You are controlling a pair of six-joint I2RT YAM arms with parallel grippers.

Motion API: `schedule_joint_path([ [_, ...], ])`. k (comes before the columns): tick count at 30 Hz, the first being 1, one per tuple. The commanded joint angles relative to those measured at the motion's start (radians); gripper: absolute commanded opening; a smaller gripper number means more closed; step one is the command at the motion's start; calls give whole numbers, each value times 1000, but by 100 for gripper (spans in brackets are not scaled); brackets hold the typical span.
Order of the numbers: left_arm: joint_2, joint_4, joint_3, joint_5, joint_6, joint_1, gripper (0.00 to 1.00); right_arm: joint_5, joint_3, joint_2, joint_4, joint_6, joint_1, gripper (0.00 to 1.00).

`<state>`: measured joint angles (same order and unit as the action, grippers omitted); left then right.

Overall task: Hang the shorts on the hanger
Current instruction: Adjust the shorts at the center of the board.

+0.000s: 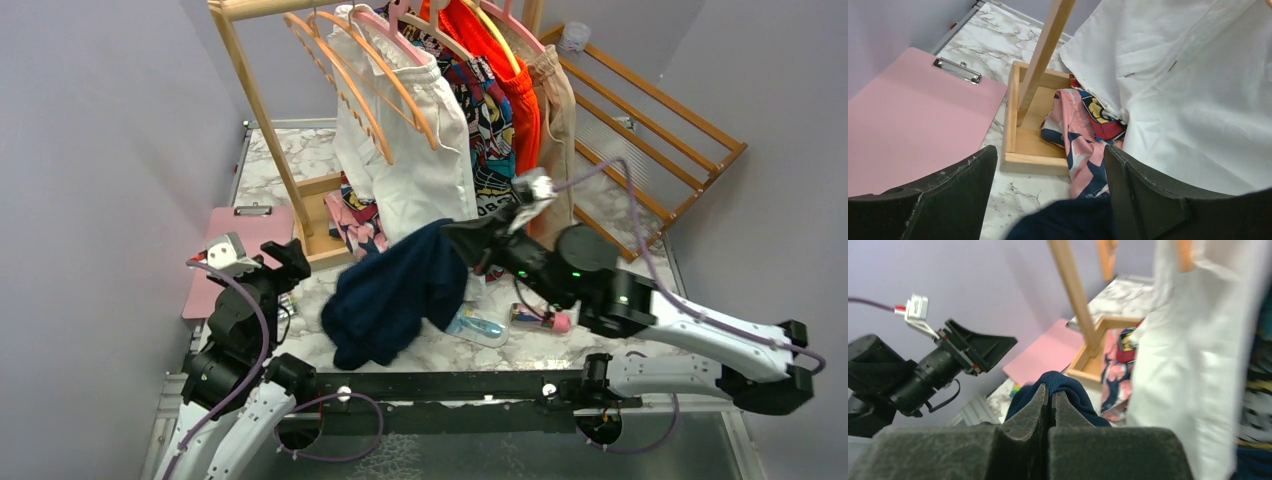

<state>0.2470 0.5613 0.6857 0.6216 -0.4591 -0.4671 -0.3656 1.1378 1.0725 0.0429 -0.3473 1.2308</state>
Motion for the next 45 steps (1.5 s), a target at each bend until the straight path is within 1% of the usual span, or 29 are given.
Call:
schedule_joint_path([
  [1,38,-29,-14,-4,5,-5,81,-220,-123,-143,243,26,2,1],
  [4,100,-30,-8,-35,11,-4,80,-193,-198,-236,314,-3,2,1],
  [7,148,-38,-9,-74,18,-4,81,-144,-229,-293,379,-8,2,1],
  [11,199,-58,-12,-127,33,-3,81,-153,-208,-312,481,-23,2,1],
  [14,221,-68,-12,-152,38,1,81,-138,-183,-310,503,-12,2,1],
  [17,224,-77,-15,-170,43,4,81,14,-154,-271,441,45,2,1],
  [20,225,-81,-16,-172,49,5,81,264,-72,-168,386,68,2,1],
  [23,220,-80,-17,-164,54,5,81,494,8,-108,259,57,8,1],
  [24,216,-79,-17,-162,55,5,81,532,17,-110,202,47,9,1],
  [25,214,-79,-18,-163,54,5,81,533,25,-115,150,42,9,1],
  [27,210,-79,-18,-161,55,5,81,436,34,-125,95,44,9,1],
  [29,210,-80,-18,-161,53,5,81,198,26,-122,94,31,9,1],
  [31,212,-80,-18,-161,53,5,81,-55,18,-103,165,-9,7,1],
  [33,210,-78,-18,-161,53,5,81,-228,6,-85,265,-58,7,1],
  [34,207,-76,-19,-160,52,5,81,-285,-8,-84,322,-93,7,1],
  [38,202,-76,-19,-163,50,5,81,-433,-95,-136,542,-240,3,1],
  [40,205,-76,-20,-170,48,5,81,-453,-132,-176,656,-312,1,1],
  [43,208,-77,-26,-183,47,5,81,-439,-154,-197,829,-410,-1,1],
  [44,210,-78,-29,-188,43,5,81,-423,-154,-202,860,-412,-1,6],
  [45,213,-78,-29,-192,41,5,81,-396,-151,-206,861,-382,-1,19],
])
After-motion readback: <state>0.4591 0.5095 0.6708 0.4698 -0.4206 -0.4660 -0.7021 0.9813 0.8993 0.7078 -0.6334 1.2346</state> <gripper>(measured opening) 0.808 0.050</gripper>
